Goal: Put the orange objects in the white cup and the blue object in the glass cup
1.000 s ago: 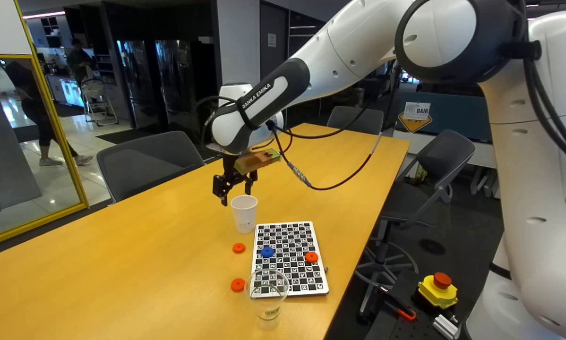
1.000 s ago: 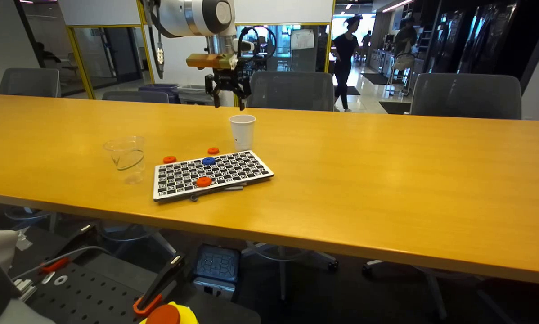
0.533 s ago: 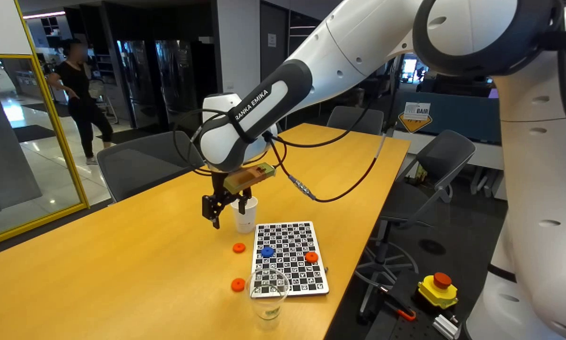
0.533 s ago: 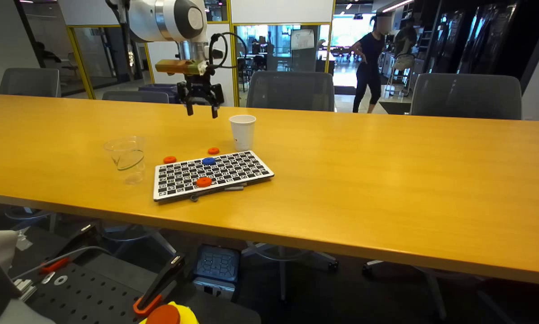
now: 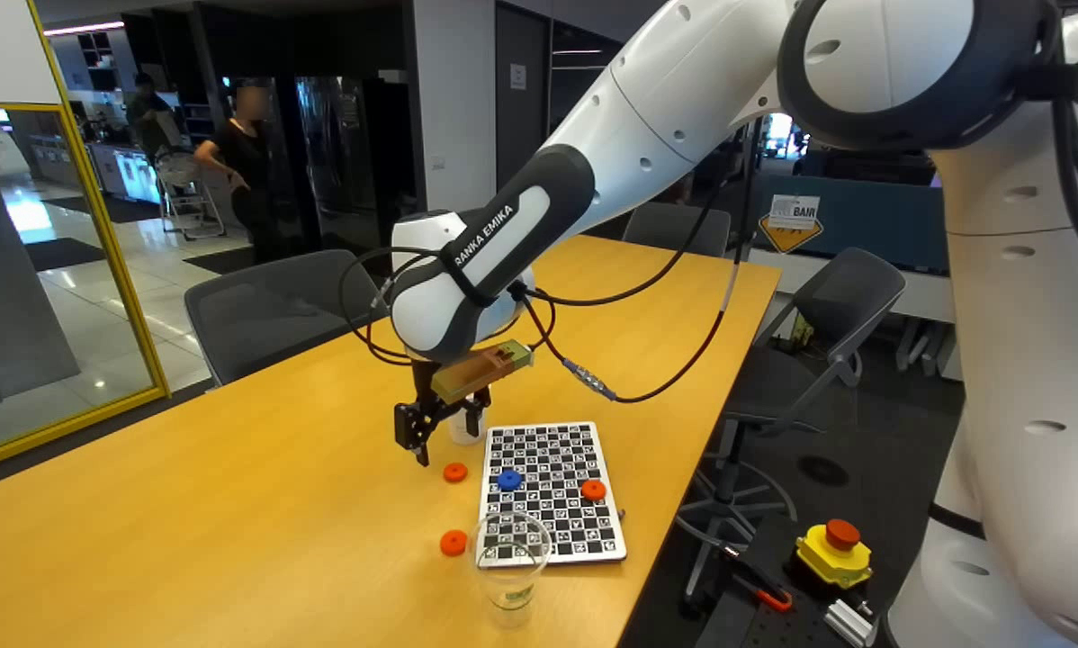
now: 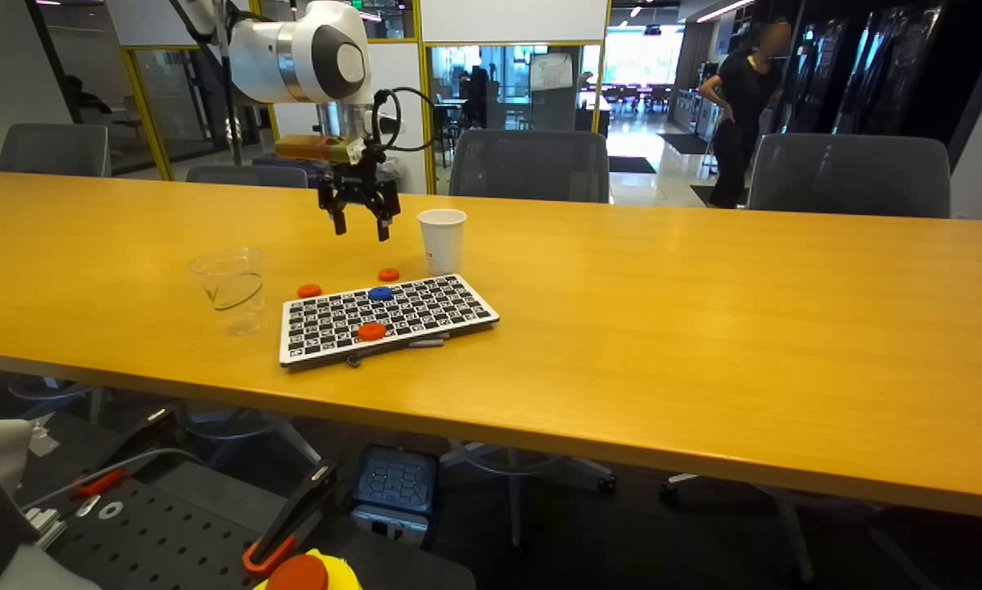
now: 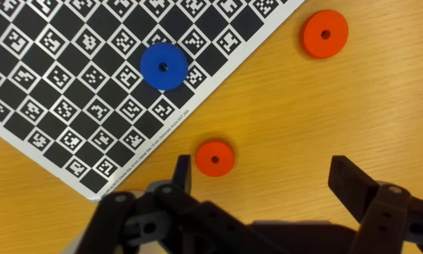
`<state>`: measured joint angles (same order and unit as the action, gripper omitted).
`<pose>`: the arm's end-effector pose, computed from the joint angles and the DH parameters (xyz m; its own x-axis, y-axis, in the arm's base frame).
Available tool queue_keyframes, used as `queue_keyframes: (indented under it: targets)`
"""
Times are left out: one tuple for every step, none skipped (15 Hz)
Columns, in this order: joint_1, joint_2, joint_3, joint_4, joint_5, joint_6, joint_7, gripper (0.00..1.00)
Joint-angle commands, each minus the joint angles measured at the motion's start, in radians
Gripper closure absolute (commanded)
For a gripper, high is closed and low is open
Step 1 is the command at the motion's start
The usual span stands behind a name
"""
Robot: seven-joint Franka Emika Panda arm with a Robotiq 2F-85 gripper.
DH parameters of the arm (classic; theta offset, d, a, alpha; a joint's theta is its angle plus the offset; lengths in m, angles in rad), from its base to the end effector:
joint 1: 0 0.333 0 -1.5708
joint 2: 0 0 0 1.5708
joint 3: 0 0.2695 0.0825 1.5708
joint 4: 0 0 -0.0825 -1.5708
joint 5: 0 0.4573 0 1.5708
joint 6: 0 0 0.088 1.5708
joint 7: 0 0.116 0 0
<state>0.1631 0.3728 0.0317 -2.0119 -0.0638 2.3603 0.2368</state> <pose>0.6223 0.1222 0.1602 0.9999 0.0015 -0.0164 0.0021 -0.9993 0.0372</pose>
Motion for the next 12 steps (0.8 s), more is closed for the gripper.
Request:
queue_keyframes:
  targets:
    - [-0.009,0.044,-0.001,0.012,0.002,0.059,-0.001,0.0]
    - [-0.013,0.055,0.0,0.012,0.008,0.07,-0.006,0.0]
    - [-0.016,0.066,0.0,0.013,0.011,0.079,-0.007,0.0]
    - [-0.017,0.079,-0.002,0.014,0.011,0.095,-0.006,0.0]
    - [-0.021,0.086,-0.002,0.013,0.013,0.109,-0.01,0.0]
    - [-0.02,0.096,-0.006,0.013,0.006,0.126,-0.01,0.0]
    - [-0.021,0.106,-0.007,0.014,0.006,0.143,-0.012,0.0]
    - [-0.024,0.117,-0.006,0.018,0.009,0.157,-0.017,0.0]
    - [-0.026,0.125,-0.006,0.019,0.012,0.168,-0.02,0.0]
    - [-0.026,0.134,-0.006,0.022,0.013,0.178,-0.022,0.0]
    - [-0.028,0.138,-0.005,0.022,0.015,0.184,-0.024,0.0]
    - [-0.028,0.144,-0.005,0.023,0.016,0.191,-0.024,0.0]
